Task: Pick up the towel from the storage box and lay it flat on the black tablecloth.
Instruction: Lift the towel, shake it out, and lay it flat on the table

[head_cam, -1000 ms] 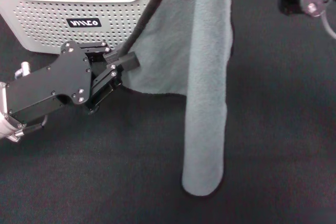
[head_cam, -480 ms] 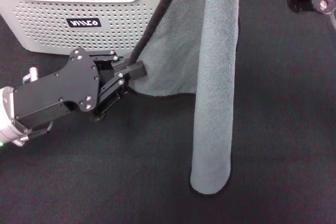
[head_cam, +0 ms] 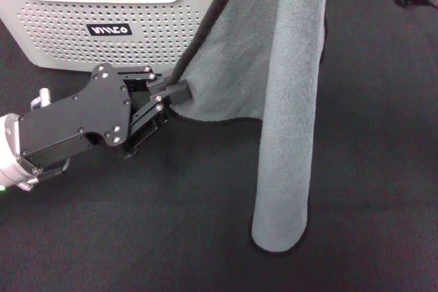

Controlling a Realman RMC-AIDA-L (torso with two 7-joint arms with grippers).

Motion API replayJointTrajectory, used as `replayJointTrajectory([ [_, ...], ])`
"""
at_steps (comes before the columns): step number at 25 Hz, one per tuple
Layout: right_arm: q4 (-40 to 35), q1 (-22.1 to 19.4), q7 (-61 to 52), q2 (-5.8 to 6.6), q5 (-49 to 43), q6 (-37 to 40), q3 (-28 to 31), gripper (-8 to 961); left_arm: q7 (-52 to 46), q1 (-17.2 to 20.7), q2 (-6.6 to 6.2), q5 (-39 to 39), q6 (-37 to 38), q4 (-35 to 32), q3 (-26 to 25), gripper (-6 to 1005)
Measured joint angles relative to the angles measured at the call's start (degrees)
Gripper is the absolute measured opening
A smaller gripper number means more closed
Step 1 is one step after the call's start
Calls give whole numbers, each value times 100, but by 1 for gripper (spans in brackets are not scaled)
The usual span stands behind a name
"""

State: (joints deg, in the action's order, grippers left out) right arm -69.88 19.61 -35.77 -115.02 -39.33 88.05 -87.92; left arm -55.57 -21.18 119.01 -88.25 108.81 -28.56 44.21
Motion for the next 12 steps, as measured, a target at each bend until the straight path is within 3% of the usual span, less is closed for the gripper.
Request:
replayJointTrajectory([
  [12, 20, -26, 0, -11, 11, 91, 139, 9, -7, -71, -2, -115, -127, 87, -20, 142],
])
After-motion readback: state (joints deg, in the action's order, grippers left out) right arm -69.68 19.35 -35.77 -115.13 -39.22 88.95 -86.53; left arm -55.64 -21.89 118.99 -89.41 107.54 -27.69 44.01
